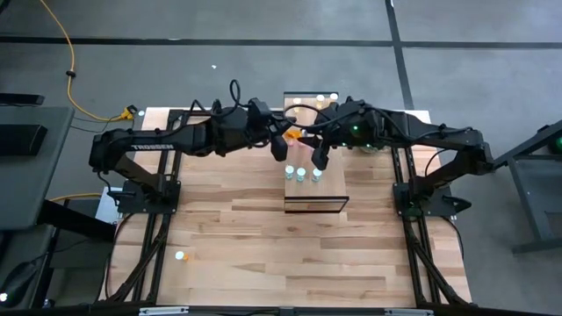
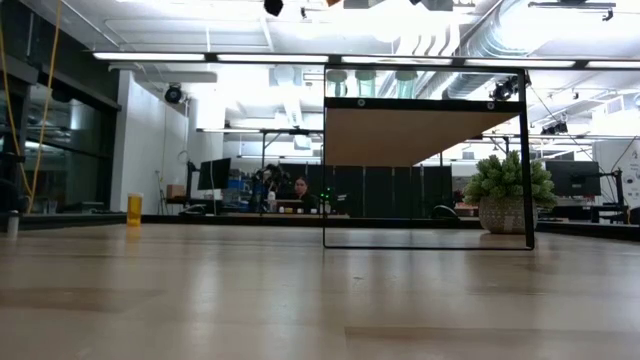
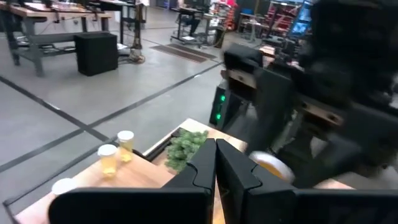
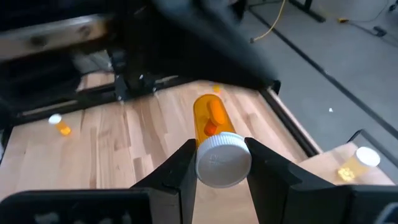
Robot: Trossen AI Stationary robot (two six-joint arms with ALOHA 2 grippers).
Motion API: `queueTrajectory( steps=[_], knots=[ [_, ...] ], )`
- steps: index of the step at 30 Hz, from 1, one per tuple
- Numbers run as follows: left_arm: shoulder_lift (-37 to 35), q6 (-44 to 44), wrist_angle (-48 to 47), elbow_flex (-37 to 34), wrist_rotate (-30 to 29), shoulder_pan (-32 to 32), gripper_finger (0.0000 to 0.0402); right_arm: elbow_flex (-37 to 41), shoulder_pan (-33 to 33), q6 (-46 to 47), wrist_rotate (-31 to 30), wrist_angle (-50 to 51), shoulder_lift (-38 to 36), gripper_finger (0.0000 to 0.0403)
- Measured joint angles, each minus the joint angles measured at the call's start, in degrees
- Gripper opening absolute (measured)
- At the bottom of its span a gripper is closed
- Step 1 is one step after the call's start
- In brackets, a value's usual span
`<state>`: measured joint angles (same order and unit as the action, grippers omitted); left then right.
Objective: Pick and place medicine bottles onto shelf by color
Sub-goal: Put the bottom orange pill bottle on the shelf
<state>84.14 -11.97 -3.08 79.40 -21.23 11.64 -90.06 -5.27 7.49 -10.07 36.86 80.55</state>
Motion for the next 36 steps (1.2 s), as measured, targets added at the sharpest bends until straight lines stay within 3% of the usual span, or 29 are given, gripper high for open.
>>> queueTrajectory(
  steps=[8,36],
  knots=[
    [0.00,-0.29,-0.98,0.00,-0.66,-0.79,0.0000,0.00,-0.01,-0.05,-3.04,-1.97,-0.03,0.0104],
    [1.11,-2.76,-1.54,-0.02,0.12,-0.79,0.0000,0.07,0.01,-1.57,-3.73,-6.52,-0.42,0.0104]
  ],
)
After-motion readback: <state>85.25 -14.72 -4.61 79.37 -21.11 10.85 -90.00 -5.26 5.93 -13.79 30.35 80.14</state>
